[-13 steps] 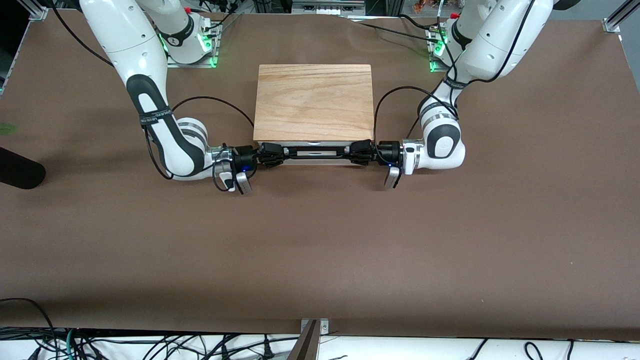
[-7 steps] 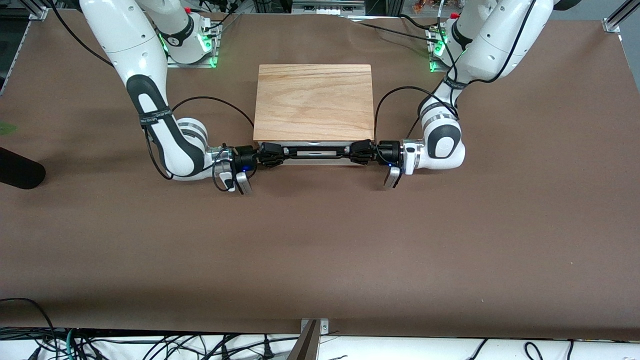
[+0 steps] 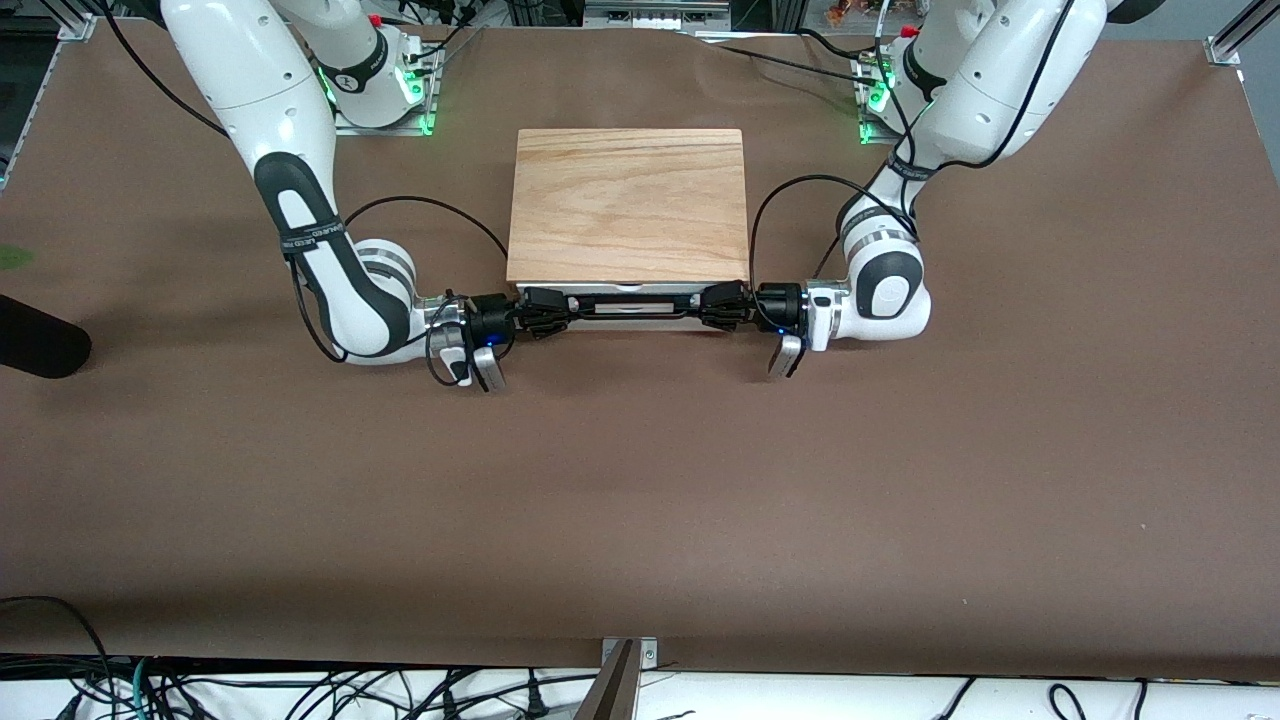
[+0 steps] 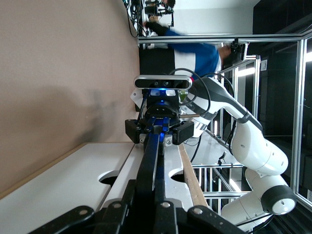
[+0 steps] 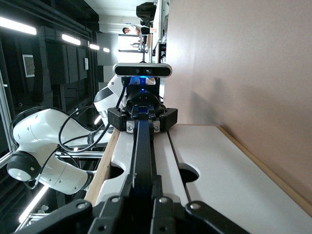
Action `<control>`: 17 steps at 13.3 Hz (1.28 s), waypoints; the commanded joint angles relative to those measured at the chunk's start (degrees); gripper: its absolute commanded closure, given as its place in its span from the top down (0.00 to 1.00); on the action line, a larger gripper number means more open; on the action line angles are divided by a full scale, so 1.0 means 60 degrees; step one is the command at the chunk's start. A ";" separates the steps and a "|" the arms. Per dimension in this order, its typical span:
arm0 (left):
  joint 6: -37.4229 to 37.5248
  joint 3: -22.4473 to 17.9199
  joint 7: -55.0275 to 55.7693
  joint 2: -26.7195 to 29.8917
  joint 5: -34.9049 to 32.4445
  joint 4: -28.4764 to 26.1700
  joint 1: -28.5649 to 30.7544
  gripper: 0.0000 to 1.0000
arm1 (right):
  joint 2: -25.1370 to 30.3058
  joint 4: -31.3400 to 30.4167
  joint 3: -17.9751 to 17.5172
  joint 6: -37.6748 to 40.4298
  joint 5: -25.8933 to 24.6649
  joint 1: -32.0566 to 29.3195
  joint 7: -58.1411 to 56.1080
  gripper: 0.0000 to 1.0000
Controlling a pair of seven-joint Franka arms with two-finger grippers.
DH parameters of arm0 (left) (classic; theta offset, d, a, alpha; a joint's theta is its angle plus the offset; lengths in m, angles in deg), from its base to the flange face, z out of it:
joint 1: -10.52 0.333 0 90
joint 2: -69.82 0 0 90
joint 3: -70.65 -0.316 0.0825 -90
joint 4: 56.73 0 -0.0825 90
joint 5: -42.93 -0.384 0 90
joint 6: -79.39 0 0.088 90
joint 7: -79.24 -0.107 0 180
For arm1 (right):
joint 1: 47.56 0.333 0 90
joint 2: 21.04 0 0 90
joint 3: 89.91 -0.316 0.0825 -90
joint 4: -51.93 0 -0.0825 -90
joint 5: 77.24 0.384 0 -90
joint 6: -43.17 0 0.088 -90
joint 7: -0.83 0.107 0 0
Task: Pull top drawer with both arms simultaneously
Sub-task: 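Pull the handle outward with both grippers to open the drawer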
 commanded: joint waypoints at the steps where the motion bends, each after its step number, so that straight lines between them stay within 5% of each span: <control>1: -0.0022 -0.0088 -0.0539 -0.0547 0.0080 0.0320 -0.0087 0.00 | -0.0367 0.1185 0.0037 0.0389 0.0212 -0.0265 0.0529 0.01; 17: -0.0022 -0.0630 0.0384 -0.2114 0.0051 0.2751 -0.0058 0.00 | -0.1643 0.4394 0.0052 0.0170 0.0183 -0.0763 0.2579 0.02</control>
